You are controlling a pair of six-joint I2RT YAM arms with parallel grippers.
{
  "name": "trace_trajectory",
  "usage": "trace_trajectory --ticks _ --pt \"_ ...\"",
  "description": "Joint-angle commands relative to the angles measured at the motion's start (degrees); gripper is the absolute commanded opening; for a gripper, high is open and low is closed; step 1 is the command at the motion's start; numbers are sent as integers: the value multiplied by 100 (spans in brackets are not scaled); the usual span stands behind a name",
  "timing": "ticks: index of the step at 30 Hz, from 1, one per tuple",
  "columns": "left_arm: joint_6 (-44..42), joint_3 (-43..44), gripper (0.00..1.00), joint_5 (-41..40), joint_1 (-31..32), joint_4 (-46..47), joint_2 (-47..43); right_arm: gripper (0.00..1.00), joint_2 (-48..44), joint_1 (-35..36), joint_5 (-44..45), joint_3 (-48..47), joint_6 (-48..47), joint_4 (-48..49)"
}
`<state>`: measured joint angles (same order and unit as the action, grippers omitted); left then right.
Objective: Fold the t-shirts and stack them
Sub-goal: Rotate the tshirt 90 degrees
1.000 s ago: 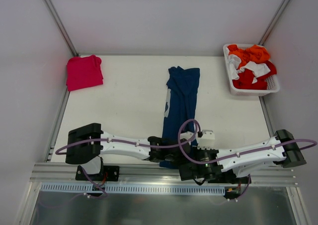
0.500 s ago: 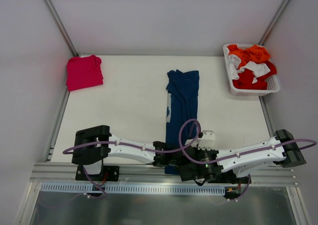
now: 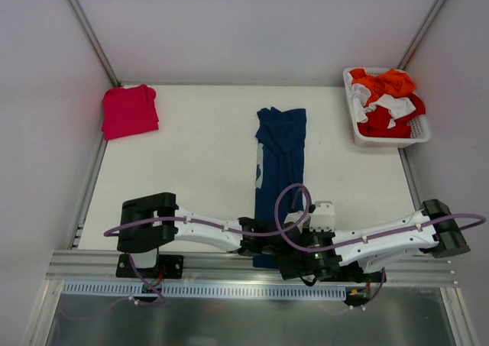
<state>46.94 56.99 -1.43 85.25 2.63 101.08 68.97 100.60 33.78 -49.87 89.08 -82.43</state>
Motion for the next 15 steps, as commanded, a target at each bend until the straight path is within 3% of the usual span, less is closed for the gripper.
trace_trajectory --ticks 1,9,15 --pt "-650 207 95 178 229 563 0 1 64 -5 366 -190 -57 -493" --pt "-1274 -398 95 -410 229 1212 -903 0 11 -5 384 -129 -83 -414" --pt "-1670 -452 95 -314 229 1310 -1740 1 46 4 533 -225 -171 -396"
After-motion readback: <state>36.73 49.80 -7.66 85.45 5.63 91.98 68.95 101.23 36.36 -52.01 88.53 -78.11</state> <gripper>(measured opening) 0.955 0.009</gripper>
